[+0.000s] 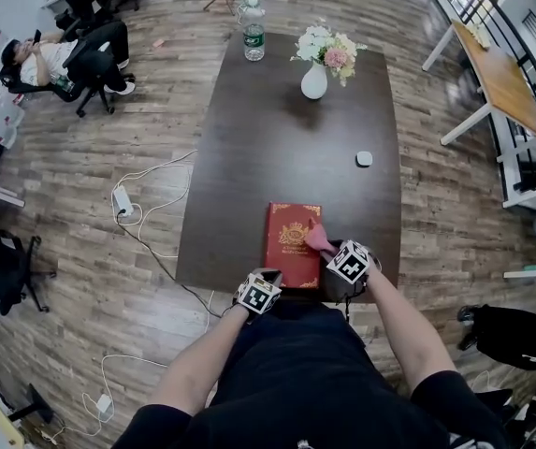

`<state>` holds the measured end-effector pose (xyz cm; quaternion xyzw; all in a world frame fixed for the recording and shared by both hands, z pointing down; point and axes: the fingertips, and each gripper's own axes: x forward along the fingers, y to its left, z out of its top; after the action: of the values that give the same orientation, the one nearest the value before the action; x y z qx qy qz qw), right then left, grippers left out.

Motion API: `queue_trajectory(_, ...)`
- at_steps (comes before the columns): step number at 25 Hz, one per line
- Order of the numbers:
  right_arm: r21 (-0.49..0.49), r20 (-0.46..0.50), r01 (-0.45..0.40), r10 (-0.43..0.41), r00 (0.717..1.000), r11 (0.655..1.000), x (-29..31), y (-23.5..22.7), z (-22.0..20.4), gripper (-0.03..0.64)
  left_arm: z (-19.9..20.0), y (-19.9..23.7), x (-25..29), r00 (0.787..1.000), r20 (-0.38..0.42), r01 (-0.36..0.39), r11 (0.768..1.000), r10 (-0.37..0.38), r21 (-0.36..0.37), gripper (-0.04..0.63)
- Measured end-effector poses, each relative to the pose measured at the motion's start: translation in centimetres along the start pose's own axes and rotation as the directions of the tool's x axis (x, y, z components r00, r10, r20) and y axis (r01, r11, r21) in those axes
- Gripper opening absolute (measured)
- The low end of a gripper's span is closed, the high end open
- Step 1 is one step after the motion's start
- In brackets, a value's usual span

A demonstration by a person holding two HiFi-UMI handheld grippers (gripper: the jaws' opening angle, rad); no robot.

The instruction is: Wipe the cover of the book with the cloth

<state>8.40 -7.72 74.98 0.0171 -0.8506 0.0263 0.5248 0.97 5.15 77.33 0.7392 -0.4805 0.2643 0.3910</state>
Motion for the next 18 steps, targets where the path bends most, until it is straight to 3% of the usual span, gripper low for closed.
queue_trajectory(18,-0.167,0.049,-0.054,0.063,0.997,0.984,2.1,5.6,8.2,0.112,-0.9,-0.6,-0.6,0.997,0.039,0.074,0.996,-0.071,-0.057,-0.005)
